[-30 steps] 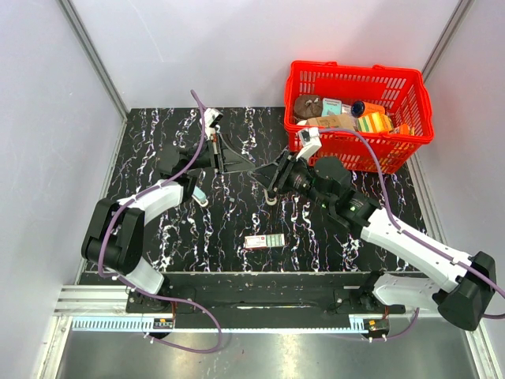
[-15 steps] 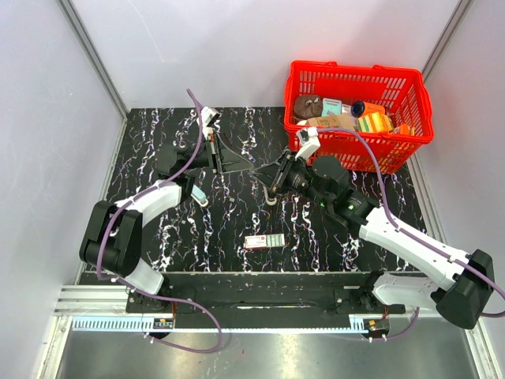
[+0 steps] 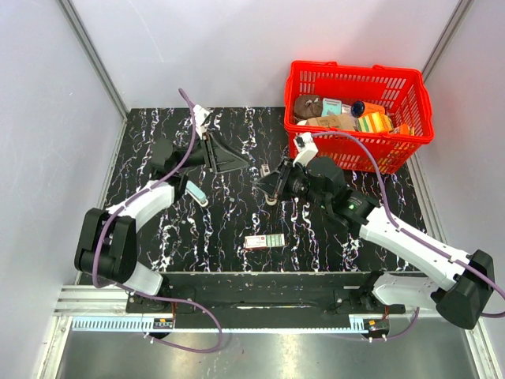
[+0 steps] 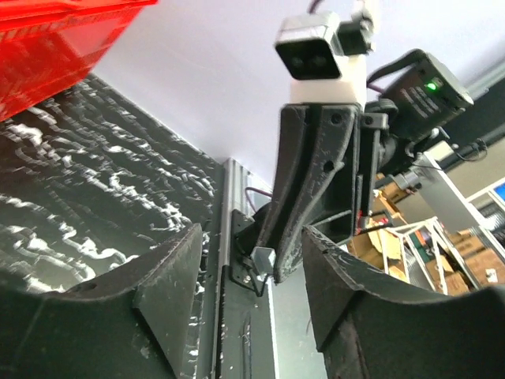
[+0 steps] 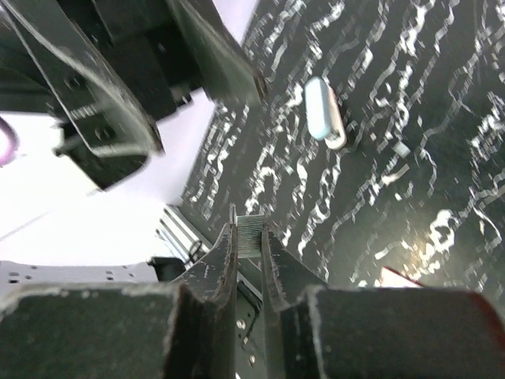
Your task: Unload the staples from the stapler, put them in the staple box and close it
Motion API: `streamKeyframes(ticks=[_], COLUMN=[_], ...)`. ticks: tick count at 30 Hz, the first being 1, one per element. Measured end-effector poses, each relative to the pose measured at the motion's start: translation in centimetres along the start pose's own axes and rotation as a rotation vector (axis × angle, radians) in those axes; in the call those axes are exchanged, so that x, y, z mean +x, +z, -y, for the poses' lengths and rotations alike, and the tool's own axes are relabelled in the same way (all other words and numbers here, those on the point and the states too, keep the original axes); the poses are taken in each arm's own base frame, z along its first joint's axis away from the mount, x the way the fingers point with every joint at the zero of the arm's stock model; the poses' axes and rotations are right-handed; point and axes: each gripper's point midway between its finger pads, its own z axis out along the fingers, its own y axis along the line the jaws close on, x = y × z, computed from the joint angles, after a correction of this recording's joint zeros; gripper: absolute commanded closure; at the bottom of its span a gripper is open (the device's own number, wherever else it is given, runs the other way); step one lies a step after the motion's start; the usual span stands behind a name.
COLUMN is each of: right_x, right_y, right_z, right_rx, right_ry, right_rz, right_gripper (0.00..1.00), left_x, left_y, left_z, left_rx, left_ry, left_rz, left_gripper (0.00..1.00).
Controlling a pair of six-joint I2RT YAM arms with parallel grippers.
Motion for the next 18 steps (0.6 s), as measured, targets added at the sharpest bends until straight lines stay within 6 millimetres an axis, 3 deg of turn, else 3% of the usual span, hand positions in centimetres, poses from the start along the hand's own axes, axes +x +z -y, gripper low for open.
streamKeyframes(ticks=[6,9,13,18], right_x=[3.6,5.6,9.1,13.7], right_y=[-1.0,-1.4,-2.2,-2.7], right_z=[3.8,6.0,10.1,12.8], right_rx=[0.159,0.248,0.413,0.575], right_ry=[0.017,0.039,0.065,0.026], right_rz=[-0.144,-0.214,-0.300,-0.409], right_gripper=[0.97,0.97,0.98,1.00], left_x=[-0.1,1.3,5.7,12.4], left_y=[-1.3,-1.6,-2.3,-3.6], left_z=[-5.3,-8.2,-11.4,-13.6], left_rx=[-0.204,-0.333,-0.475,-0.568], left_ry=[0.082,0.158,0.249,0.389], left_rz=[-0.029,-0.097,-0.257,-0.495], left_gripper=[0.42,0.44,0.45,0.46])
